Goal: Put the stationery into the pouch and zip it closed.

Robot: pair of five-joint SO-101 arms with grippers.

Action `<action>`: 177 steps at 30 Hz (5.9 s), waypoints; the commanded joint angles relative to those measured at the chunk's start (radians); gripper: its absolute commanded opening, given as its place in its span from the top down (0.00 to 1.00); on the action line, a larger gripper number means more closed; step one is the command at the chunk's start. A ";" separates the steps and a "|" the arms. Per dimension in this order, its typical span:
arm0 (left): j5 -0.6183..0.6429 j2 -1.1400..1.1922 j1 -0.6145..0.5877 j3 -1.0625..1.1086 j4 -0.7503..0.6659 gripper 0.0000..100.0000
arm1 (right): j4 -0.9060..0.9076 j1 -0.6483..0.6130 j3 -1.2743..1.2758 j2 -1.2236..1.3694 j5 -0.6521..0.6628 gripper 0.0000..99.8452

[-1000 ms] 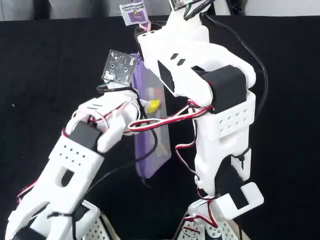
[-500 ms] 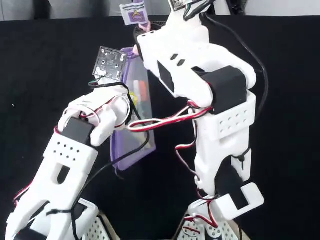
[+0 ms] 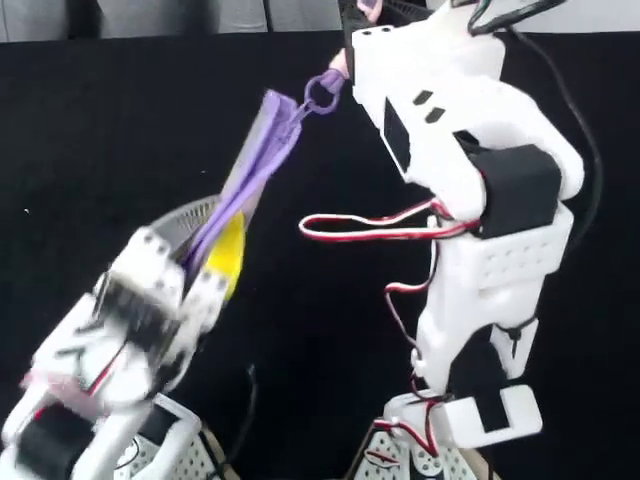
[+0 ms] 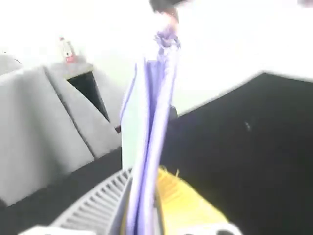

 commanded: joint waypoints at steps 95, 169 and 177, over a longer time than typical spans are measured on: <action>0.150 -0.328 -0.194 0.509 -0.130 0.82 | 0.342 0.328 -0.180 0.762 0.373 0.81; 0.183 -0.333 -0.384 -0.093 0.548 0.97 | -0.133 0.384 1.348 -1.236 0.103 0.97; 0.107 -0.333 -0.389 0.140 0.419 0.97 | -0.302 0.382 1.848 -1.596 0.262 0.97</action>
